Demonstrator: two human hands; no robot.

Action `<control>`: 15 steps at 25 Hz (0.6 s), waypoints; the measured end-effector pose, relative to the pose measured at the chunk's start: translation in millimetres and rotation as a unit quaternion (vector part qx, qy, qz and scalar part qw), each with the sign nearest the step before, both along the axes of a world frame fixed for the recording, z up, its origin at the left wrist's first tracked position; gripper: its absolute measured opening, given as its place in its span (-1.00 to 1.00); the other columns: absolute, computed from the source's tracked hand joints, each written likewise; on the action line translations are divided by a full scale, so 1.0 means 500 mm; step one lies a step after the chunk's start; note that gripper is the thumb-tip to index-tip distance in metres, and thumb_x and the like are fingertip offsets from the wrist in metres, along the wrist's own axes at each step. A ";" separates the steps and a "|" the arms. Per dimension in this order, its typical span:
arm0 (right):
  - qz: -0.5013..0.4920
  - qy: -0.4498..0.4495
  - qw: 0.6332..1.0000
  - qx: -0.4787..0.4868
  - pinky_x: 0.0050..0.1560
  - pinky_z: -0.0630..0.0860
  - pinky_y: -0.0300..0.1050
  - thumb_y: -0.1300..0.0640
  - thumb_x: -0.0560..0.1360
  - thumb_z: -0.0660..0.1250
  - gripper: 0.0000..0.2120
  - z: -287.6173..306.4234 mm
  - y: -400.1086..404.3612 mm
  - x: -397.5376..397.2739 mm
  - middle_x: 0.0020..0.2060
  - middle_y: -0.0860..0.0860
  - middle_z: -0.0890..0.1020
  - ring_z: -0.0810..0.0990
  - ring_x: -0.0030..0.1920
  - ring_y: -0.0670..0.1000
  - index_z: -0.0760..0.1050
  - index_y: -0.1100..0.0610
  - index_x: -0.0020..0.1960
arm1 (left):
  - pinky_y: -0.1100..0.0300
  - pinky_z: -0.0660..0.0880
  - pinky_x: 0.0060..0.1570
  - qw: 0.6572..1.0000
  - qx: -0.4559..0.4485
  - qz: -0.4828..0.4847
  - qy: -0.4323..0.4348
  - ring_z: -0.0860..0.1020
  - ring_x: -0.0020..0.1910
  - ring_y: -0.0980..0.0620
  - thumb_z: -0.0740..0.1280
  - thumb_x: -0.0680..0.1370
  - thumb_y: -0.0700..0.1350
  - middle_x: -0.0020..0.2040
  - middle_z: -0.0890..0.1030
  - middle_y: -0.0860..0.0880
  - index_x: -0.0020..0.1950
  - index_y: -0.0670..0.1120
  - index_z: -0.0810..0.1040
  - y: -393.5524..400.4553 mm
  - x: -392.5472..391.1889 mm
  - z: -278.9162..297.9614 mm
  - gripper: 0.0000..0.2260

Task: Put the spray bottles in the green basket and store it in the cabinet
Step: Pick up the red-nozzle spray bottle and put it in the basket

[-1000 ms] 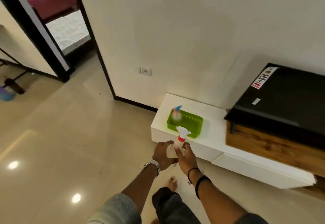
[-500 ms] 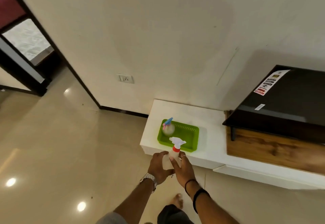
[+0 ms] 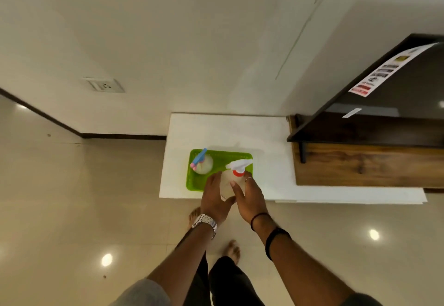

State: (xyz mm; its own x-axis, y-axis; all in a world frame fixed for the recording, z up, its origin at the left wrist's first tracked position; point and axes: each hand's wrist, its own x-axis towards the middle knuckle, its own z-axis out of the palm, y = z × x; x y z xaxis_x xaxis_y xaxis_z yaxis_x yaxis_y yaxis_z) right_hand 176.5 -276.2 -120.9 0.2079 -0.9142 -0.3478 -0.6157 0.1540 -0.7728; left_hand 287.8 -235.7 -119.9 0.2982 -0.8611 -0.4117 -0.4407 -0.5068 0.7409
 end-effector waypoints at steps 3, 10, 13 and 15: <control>-0.038 -0.001 0.999 -0.012 0.15 0.41 -0.29 0.01 0.62 0.28 -0.56 -0.082 -0.051 0.026 0.29 0.01 0.58 0.57 0.24 0.00 0.36 0.10 0.46 | 0.16 0.40 0.36 1.000 -0.006 -0.009 -0.014 0.39 0.44 -0.08 0.53 0.41 -0.17 0.45 0.41 -0.13 0.52 -0.17 0.32 -0.066 0.018 -0.080 -0.28; -0.063 0.005 0.998 0.007 0.19 0.42 -0.25 -0.02 0.60 0.31 -0.58 -0.253 -0.121 0.085 0.26 -0.01 0.58 0.55 0.25 -0.02 0.41 0.09 0.41 | 0.05 0.24 0.54 0.998 0.038 -0.040 -0.029 0.24 0.57 -0.07 0.39 0.53 -0.18 0.58 0.28 -0.09 0.57 -0.12 0.24 -0.126 0.065 -0.226 -0.36; -0.056 0.027 0.998 0.016 0.24 0.39 -0.26 -0.02 0.60 0.30 -0.58 -0.305 -0.138 0.092 0.27 0.01 0.57 0.52 0.29 0.00 0.41 0.10 0.41 | 0.04 0.24 0.54 0.996 0.043 -0.077 -0.012 0.18 0.60 -0.05 0.34 0.54 -0.21 0.60 0.23 -0.08 0.59 -0.10 0.21 -0.137 0.075 -0.263 -0.37; -0.064 0.041 0.997 0.023 0.26 0.37 -0.25 -0.02 0.60 0.31 -0.56 -0.323 -0.142 0.098 0.28 0.03 0.57 0.51 0.32 0.01 0.41 0.11 0.42 | 0.04 0.25 0.54 0.995 0.044 -0.087 -0.008 0.17 0.61 -0.04 0.32 0.54 -0.23 0.61 0.20 -0.07 0.59 -0.10 0.20 -0.138 0.081 -0.275 -0.37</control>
State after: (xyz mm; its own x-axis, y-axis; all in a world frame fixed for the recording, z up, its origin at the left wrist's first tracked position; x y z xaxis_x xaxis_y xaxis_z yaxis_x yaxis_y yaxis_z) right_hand 225.6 -347.1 -282.5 0.0594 -0.9143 -0.4008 -0.6493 0.2695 -0.7112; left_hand 328.5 -304.7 -257.4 0.1555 -0.8608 -0.4846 -0.5384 -0.4852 0.6890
